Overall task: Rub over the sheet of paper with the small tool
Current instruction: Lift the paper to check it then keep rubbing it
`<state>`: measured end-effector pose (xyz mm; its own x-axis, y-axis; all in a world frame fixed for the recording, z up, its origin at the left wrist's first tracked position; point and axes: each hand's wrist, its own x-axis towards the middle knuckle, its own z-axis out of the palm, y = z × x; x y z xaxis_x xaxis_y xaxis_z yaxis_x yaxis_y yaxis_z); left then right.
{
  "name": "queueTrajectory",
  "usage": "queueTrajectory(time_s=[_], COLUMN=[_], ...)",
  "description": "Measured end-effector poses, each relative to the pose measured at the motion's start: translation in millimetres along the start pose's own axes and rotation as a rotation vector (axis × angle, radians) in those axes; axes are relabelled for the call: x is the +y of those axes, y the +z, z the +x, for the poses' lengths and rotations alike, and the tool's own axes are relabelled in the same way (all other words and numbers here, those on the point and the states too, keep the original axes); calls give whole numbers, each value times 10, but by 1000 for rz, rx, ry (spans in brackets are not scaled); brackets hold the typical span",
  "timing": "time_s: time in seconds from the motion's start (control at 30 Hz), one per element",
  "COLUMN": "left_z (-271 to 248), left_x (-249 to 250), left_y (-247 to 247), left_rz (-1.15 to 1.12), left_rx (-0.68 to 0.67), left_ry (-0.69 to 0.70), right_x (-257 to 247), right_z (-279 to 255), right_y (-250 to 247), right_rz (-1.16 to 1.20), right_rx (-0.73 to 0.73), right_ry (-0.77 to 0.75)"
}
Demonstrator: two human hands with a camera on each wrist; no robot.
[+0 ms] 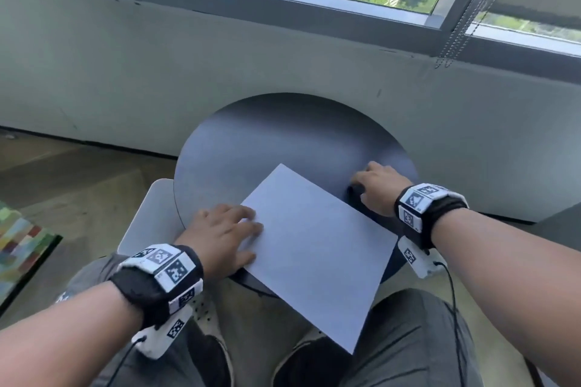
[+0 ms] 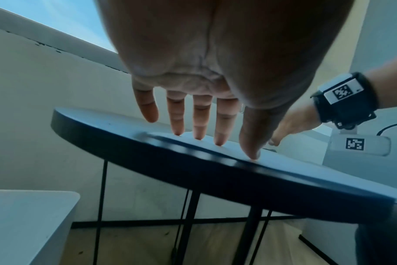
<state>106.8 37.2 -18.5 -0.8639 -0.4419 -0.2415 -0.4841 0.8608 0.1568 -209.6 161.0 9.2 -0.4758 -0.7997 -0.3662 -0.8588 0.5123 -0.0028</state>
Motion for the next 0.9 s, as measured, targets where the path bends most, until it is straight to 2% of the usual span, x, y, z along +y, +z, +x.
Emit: queueTrajectory(time_s=[0.07,0.13,0.23,0.37,0.43,0.5,0.6,0.67,0.77,0.9], left_z=[-18,-35,-46,151,323,487,652,705,751,782], left_x=[32,87,176,109,-34,-166,-264,-267,-258,-270], left_y=[4,-9,-62,-281,-379,-420,-401,-380,-374,-398], left_rz=[32,41,34,-27,9,53,131,186,240,262], left_rx=[-2,-25,-78,-59,-55,-116,-239,-275,-276,-292], left_ry=[36,86,152,119,67,26,40,67,84,94], right_x=[152,247,318,255,96,-136,-535,-784,-1057,-1194], right_z=[-24,-40,-23,16,3,-15,-9,25,80,219], right_y=[117,202,220,36,-71,-132,-117,-68,-15,36], right_rz=[77,151,145,243,304,314,280,228,190,154], right_rx=[7,75,103,202,224,211,141,98,72,42], right_ry=[-8,-3,20,7,-49,-149,-293,-332,-339,-231])
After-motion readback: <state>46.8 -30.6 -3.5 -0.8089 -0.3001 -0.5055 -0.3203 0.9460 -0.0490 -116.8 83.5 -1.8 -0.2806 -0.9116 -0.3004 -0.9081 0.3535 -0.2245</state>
